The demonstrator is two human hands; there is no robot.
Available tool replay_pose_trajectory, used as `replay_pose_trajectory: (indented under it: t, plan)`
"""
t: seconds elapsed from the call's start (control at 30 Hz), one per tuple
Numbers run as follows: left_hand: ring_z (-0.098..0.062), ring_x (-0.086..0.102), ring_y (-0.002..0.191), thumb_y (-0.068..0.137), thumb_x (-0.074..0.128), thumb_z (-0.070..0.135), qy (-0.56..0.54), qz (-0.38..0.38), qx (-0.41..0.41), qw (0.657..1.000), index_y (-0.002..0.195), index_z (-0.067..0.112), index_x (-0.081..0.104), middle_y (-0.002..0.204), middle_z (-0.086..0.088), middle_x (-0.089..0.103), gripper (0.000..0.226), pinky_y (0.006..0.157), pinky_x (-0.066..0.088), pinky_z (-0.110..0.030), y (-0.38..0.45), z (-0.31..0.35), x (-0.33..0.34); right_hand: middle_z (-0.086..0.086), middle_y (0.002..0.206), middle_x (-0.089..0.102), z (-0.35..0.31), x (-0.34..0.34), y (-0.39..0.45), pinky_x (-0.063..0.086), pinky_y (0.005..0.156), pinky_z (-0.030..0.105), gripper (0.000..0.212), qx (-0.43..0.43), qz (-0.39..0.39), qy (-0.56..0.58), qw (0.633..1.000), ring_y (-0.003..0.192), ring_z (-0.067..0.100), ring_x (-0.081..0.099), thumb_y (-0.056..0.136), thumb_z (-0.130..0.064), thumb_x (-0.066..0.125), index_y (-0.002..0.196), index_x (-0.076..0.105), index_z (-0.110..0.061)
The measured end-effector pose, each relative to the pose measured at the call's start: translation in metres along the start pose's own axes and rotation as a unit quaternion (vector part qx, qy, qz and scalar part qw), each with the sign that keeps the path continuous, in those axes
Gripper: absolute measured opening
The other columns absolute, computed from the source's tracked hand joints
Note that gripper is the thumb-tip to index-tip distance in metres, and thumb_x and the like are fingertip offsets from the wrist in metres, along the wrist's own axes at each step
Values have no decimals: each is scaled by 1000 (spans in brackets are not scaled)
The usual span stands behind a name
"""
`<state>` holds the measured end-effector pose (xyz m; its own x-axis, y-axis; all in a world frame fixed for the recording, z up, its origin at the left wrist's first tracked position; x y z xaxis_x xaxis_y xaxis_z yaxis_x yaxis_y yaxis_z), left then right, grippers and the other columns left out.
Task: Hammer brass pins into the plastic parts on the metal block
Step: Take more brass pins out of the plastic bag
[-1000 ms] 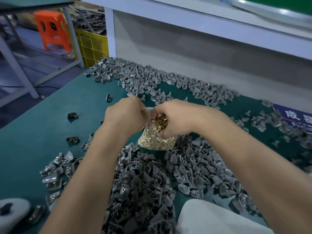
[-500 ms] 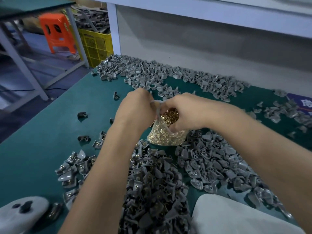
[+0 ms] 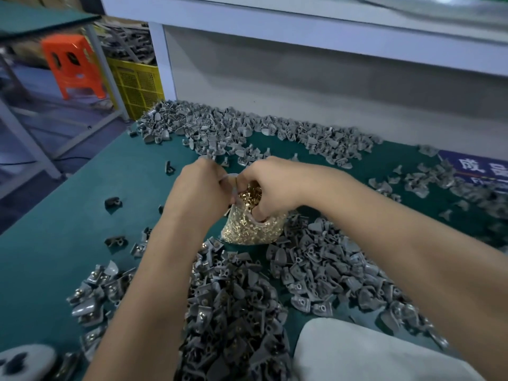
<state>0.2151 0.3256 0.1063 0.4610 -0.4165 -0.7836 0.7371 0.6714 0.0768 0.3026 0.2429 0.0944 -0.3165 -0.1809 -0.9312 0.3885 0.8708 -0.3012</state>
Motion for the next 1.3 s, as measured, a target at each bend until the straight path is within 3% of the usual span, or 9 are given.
replay_pose_trajectory:
  t: [0.2, 0.4, 0.5, 0.63, 0.7, 0.87, 0.97, 1.17, 1.3]
  plan:
    - [-16, 40, 44, 94, 52, 7, -8, 2, -9, 1000, 56, 19, 54, 53, -1, 47, 41, 34, 22, -18, 0, 1, 2, -8, 89, 52, -1, -3, 4, 40, 51, 28, 62, 0, -3, -12, 1000, 73, 14, 60, 77, -35, 88, 132, 60, -29]
    - [-19, 41, 45, 94, 53, 7, -3, 0, -22, 1000, 63, 12, 62, 54, -5, 49, 33, 41, 25, -25, 1, 0, 8, 1, 102, 61, -6, 1, 5, 53, 64, 32, 63, -13, 4, -46, 999, 84, 22, 64, 78, -27, 87, 135, 60, -25]
    - [-20, 44, 47, 95, 52, 8, -11, -7, -26, 1000, 70, 11, 68, 58, -6, 54, 31, 42, 28, -24, 2, -4, 9, -2, 97, 58, -6, 3, 9, 44, 55, 29, 61, -11, -3, -34, 999, 79, 18, 61, 79, -25, 87, 133, 61, -25]
    - [-22, 50, 49, 95, 52, 9, -10, -19, -25, 999, 72, 12, 70, 61, -7, 58, 30, 43, 31, -24, 3, -4, 12, -3, 114, 56, 0, -1, 12, 48, 73, 31, 64, -8, -11, 12, 1000, 96, 21, 62, 77, -31, 89, 135, 62, -27]
    - [-23, 52, 51, 96, 52, 9, -8, -24, -20, 999, 71, 13, 70, 62, -8, 60, 31, 43, 33, -25, 3, -3, 13, -3, 116, 56, 3, -3, 13, 49, 72, 31, 63, -9, -14, 16, 1000, 93, 20, 62, 78, -31, 88, 135, 62, -26]
    - [-32, 71, 70, 98, 50, 11, -24, -36, -14, 999, 71, 11, 71, 72, -13, 71, 34, 55, 53, -34, 3, -4, 12, -11, 96, 59, 4, -8, 17, 40, 56, 25, 56, -10, -19, 20, 1000, 75, 8, 57, 79, -29, 85, 132, 66, -27]
    - [-35, 73, 76, 98, 47, 7, -42, -48, -20, 998, 76, 5, 71, 79, -15, 74, 33, 68, 61, -48, 4, -7, 14, -6, 102, 64, 5, -9, 18, 52, 62, 28, 54, 0, -27, 24, 999, 83, 17, 66, 79, -28, 84, 131, 68, -30]
    - [-38, 74, 82, 97, 48, 5, -62, -59, -30, 996, 84, -4, 71, 82, -16, 75, 29, 72, 61, -53, 6, -11, 17, -9, 110, 66, 12, -9, 19, 59, 74, 36, 49, 13, -35, 70, 997, 88, 23, 70, 78, -24, 82, 124, 72, -37]
    - [-36, 71, 72, 96, 49, 1, -90, -68, -33, 993, 87, -13, 67, 75, -9, 75, 24, 76, 60, -59, 8, -14, 20, -15, 102, 69, 17, -9, 18, 57, 75, 32, 43, 20, -49, 134, 990, 90, 15, 68, 78, -17, 81, 117, 77, -35]
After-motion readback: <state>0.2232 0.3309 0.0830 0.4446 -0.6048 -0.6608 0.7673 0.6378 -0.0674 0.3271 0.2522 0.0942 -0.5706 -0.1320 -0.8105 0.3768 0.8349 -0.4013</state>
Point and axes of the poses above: each hand's wrist, its own y-axis towards the middle knuckle, its own x-axis out of the palm, z = x × y, the point moved 10 cm from there along y, towards the middle knuckle
